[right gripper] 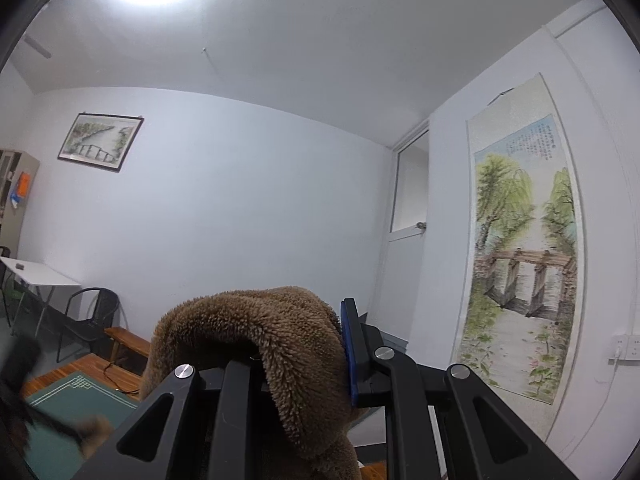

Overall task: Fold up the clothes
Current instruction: 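Raise both grippers high, holding the sweater up to shake it out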

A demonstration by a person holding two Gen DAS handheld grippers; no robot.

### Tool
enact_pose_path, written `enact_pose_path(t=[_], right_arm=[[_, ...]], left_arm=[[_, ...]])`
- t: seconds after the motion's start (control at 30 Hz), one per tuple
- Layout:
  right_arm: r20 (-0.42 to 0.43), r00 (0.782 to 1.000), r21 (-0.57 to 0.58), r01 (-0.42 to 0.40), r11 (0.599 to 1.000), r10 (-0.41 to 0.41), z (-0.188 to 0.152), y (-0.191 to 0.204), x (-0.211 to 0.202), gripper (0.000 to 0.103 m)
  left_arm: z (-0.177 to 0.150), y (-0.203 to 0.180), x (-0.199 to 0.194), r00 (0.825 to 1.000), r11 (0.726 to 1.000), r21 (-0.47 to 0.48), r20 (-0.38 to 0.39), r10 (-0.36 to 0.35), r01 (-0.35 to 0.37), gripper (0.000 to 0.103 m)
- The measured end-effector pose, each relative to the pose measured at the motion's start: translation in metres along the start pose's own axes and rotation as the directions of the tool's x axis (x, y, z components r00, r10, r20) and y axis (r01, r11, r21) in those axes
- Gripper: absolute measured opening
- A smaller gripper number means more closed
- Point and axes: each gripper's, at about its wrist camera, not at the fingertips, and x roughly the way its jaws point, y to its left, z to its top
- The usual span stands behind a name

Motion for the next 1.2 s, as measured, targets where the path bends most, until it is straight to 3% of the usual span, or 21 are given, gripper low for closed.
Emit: enact_pose_path(t=[0.03,0.1,0.2,0.3,0.4,0.5,0.57,0.67,0.8,0.93,1.03,1.1,1.2], right_arm=[[0.004,1.000,0.012,0.002,1.000,-0.002,0.000,-0.005,0.000,0.018],[0.016,1.000,0.036,0.003,0.999,-0.004,-0.001,-0.015,-0.001,0.018],[0.063,0.998,0.071,-0.024,0.997,0.020,0.005,-0.024,-0.003,0.018],[0.142,0.988,0.082,-0.065,0.994,0.053,0.019,-0.029,-0.008,0.018],[0.242,0.967,0.097,-0.104,0.990,0.077,0.040,-0.037,-0.018,0.018],[0.334,0.939,0.123,-0.129,0.984,0.081,0.057,-0.050,-0.027,0.018],[0.378,0.922,0.137,-0.148,0.979,0.086,0.065,-0.059,-0.034,0.018],[0.401,0.908,0.157,-0.194,0.968,0.117,0.068,-0.069,-0.042,0.018],[0.407,0.901,0.156,-0.230,0.961,0.149,0.066,-0.075,-0.048,0.018],[0.381,0.906,0.125,-0.248,0.961,0.184,0.058,-0.075,-0.056,0.019],[0.338,0.922,0.076,-0.229,0.971,0.191,0.044,-0.067,-0.057,0.019],[0.280,0.937,0.051,-0.234,0.971,0.211,0.029,-0.056,-0.048,0.019],[0.180,0.950,0.035,-0.264,0.964,0.254,0.007,-0.040,-0.030,0.019]], left_arm=[[0.012,-0.008,-0.020,0.997,1.000,0.010,0.076,0.015,-0.016,0.010],[0.032,-0.031,-0.063,0.971,0.997,0.045,0.235,0.048,-0.060,0.010],[0.047,-0.073,-0.117,0.899,0.987,0.108,0.434,0.064,-0.122,0.010],[0.044,-0.123,-0.160,0.810,0.963,0.181,0.583,0.061,-0.202,0.010],[0.035,-0.171,-0.193,0.724,0.935,0.234,0.688,0.035,-0.268,0.010],[0.017,-0.207,-0.218,0.650,0.908,0.262,0.760,0.014,-0.326,0.010],[0.005,-0.222,-0.231,0.607,0.899,0.259,0.795,0.011,-0.355,0.010],[-0.013,-0.235,-0.249,0.558,0.894,0.248,0.830,0.002,-0.372,0.010],[-0.030,-0.241,-0.264,0.520,0.890,0.208,0.854,0.036,-0.405,0.011],[-0.036,-0.244,-0.260,0.502,0.885,0.148,0.858,0.107,-0.442,0.012],[-0.040,-0.238,-0.249,0.480,0.852,0.096,0.856,0.194,-0.515,0.014],[-0.038,-0.225,-0.238,0.485,0.834,0.058,0.834,0.262,-0.549,0.014],[-0.024,-0.184,-0.219,0.522,0.832,-0.008,0.775,0.355,-0.555,0.014]])
